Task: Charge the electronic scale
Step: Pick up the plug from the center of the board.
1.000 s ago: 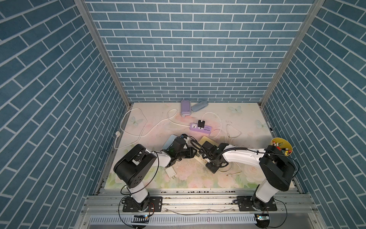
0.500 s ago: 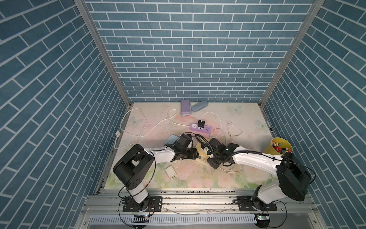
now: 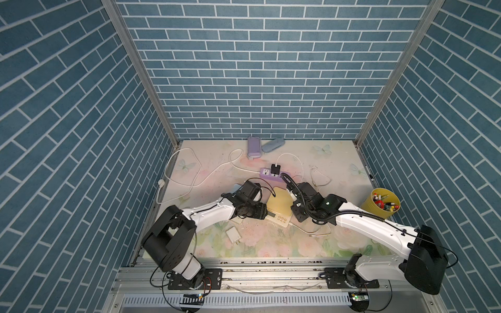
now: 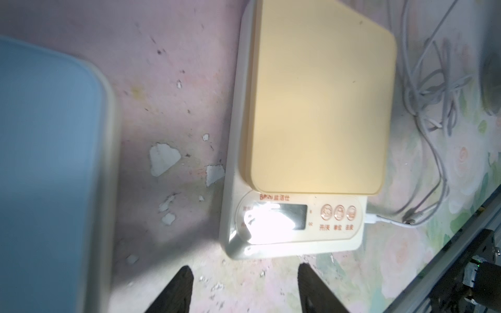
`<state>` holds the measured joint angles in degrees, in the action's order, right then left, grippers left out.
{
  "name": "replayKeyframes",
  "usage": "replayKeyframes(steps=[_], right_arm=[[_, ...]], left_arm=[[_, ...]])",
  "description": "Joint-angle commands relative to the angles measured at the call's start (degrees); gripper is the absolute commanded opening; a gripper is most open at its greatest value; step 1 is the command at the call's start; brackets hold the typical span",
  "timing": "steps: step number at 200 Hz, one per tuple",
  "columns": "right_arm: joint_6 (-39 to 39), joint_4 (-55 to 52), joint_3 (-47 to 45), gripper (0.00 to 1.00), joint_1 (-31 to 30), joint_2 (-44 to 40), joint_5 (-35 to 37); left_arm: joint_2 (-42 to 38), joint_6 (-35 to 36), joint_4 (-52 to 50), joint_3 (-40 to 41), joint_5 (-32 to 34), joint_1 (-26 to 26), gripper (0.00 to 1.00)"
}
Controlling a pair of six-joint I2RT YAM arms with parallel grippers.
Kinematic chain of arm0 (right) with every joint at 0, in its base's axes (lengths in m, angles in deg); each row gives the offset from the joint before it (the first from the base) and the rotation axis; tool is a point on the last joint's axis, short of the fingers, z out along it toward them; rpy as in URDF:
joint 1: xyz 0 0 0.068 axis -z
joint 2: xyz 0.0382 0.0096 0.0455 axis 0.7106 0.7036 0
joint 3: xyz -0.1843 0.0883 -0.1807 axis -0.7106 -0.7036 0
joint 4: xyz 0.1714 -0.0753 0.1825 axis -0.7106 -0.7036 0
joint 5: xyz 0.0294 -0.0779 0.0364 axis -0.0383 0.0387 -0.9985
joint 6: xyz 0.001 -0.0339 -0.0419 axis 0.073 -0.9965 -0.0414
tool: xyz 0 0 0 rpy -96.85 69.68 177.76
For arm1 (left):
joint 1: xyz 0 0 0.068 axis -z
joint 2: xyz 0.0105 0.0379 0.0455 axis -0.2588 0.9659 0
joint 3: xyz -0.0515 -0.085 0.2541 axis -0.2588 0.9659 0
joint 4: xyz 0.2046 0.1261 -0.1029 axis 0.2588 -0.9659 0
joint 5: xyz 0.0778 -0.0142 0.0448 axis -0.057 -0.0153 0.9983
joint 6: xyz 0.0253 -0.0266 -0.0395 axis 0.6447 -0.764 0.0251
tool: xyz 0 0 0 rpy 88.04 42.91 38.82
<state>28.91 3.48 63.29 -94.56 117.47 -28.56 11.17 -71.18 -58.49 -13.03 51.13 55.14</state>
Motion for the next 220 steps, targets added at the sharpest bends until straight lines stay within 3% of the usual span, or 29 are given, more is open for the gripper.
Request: replayKeyframes(steps=[1,44,65,87,150,220], right_arm=[[2.9,1.9,1.6,0.44,0.8,-0.7,1.4],[2.7,7.8,0.0,0.44,1.2,-0.2,-0.9],[2.3,10.7,-1.5,0.43,1.4,0.1,-2.8],[1.5,11.7,-1.7,0.43,1.4,0.7,-4.4],[1.7,13.1,-4.2,0.43,1.5,-1.1,-5.8],[3.6,14.9,-6.6,0.43,1.5,-2.0,-6.2]], left_arm=[[-6.7,2.5,-12.0,-2.5,8.0,-0.2,0.68],[-21.7,-6.5,-32.9,1.0,24.6,-0.1,0.84],[-29.1,-12.5,-37.1,6.7,25.4,-0.2,0.89],[-32.9,-16.4,-36.3,11.5,22.5,-0.2,0.88],[-27.0,-20.0,-25.6,15.2,14.3,-0.2,0.81],[-20.4,-26.8,-17.5,17.3,13.7,0.0,0.67]])
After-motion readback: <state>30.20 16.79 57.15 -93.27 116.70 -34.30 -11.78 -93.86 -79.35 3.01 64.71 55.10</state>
